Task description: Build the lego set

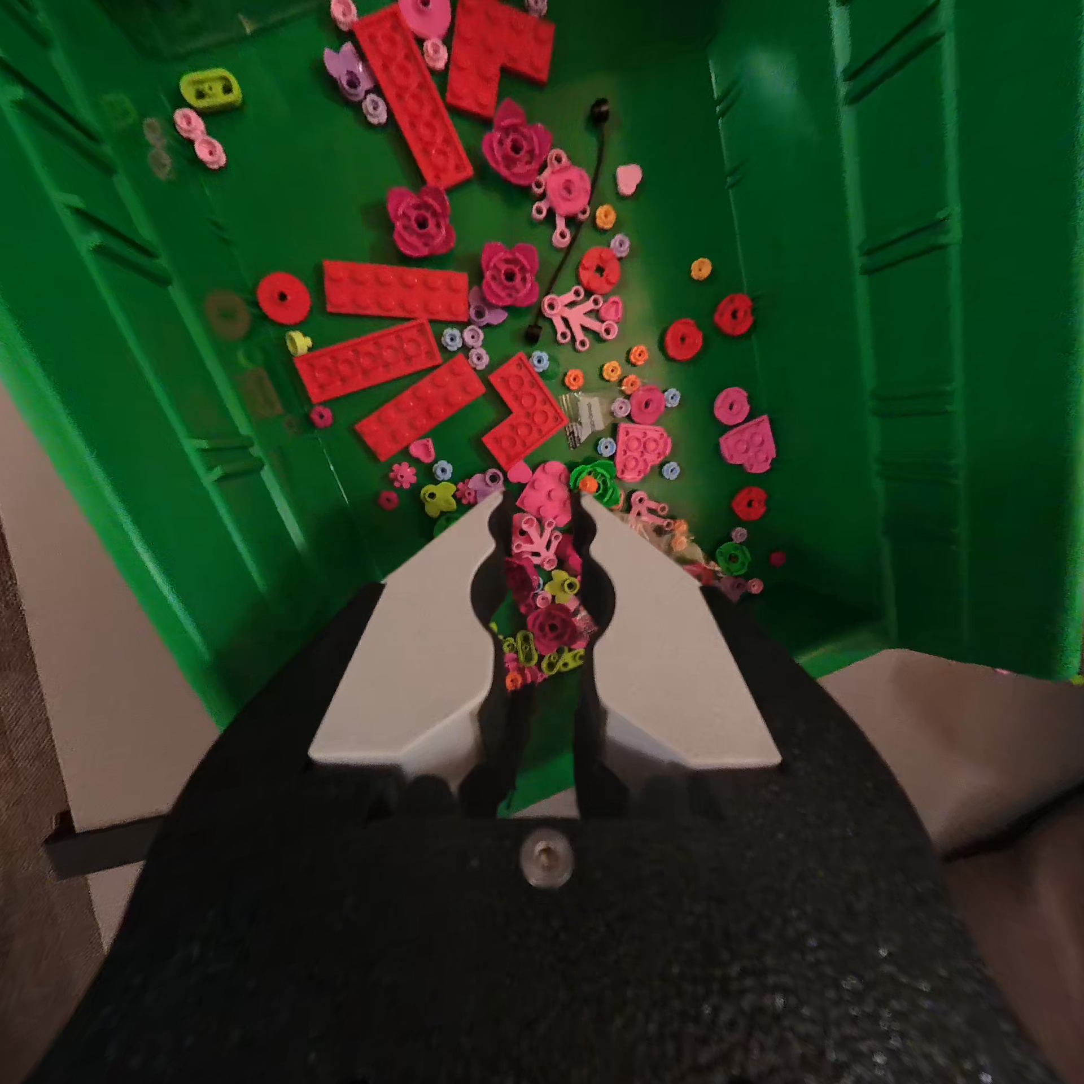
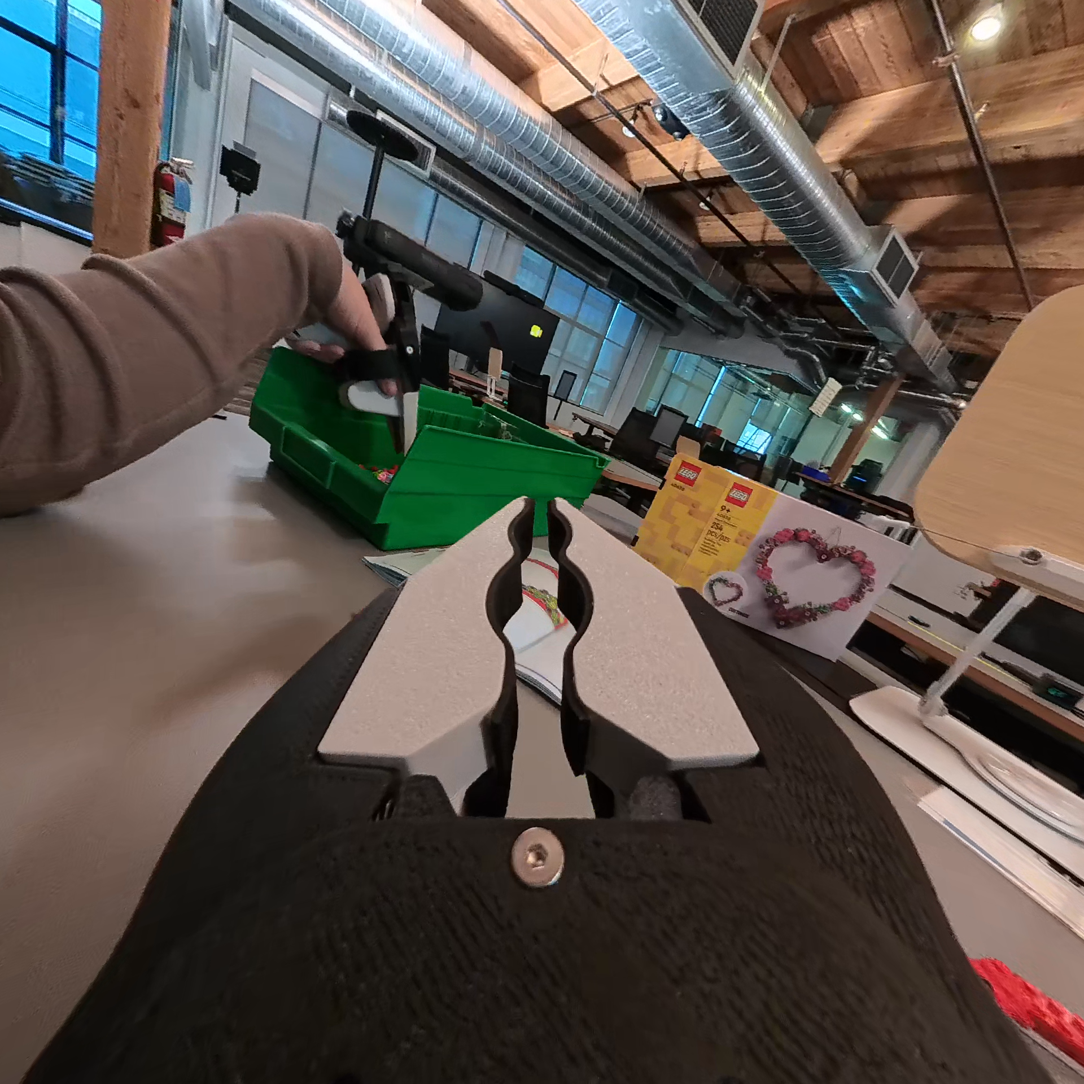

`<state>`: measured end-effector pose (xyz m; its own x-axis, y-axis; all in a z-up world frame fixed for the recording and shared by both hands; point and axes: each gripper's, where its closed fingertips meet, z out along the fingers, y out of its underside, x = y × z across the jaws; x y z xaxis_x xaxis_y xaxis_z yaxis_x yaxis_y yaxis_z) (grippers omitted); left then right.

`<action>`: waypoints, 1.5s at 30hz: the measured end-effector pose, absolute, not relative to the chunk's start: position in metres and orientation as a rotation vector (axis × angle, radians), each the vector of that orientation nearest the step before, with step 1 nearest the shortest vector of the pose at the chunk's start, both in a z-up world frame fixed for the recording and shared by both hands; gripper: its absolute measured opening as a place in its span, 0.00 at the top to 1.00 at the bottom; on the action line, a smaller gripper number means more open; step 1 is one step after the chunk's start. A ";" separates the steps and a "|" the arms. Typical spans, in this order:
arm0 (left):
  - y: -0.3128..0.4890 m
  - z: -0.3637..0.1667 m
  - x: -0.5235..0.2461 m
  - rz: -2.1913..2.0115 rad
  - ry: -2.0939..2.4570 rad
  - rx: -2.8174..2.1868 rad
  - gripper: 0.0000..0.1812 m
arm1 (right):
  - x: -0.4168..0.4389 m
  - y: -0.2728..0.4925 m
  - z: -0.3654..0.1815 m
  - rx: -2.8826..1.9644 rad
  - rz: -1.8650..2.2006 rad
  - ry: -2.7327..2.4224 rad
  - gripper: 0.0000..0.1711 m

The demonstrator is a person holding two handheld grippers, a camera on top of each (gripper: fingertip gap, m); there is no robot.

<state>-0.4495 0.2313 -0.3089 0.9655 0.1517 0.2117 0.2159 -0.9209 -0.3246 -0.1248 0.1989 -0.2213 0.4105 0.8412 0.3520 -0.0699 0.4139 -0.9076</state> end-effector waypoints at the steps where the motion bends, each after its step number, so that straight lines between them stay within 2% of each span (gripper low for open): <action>1: 0.229 -0.312 -0.449 -0.262 -0.270 -2.782 0.91 | -0.126 0.199 -0.221 -0.969 0.705 -0.977 0.98; 6: 0.227 -0.318 -0.441 -0.316 -0.238 -2.813 0.94 | -0.127 0.200 -0.222 -0.971 0.706 -0.978 0.98; 15: 0.229 -0.323 -0.423 -0.302 -0.129 -2.897 0.93 | -0.125 0.204 -0.222 -0.983 0.696 -0.964 0.98; 25: 0.210 -0.322 -0.437 -0.198 -0.230 -2.952 0.90 | -0.125 0.203 -0.221 -0.983 0.721 -0.957 0.98; 35: 0.199 -0.325 -0.452 -0.070 -0.322 -3.005 0.83 | -0.121 0.204 -0.218 -0.989 0.762 -0.931 0.98; 40: 0.197 -0.334 -0.450 -0.103 -0.334 -3.046 0.85 | -0.121 0.205 -0.218 -0.990 0.769 -0.927 0.98; 45: 0.191 -0.341 -0.447 -0.153 -0.348 -3.085 0.94 | -0.120 0.205 -0.218 -0.989 0.770 -0.927 0.98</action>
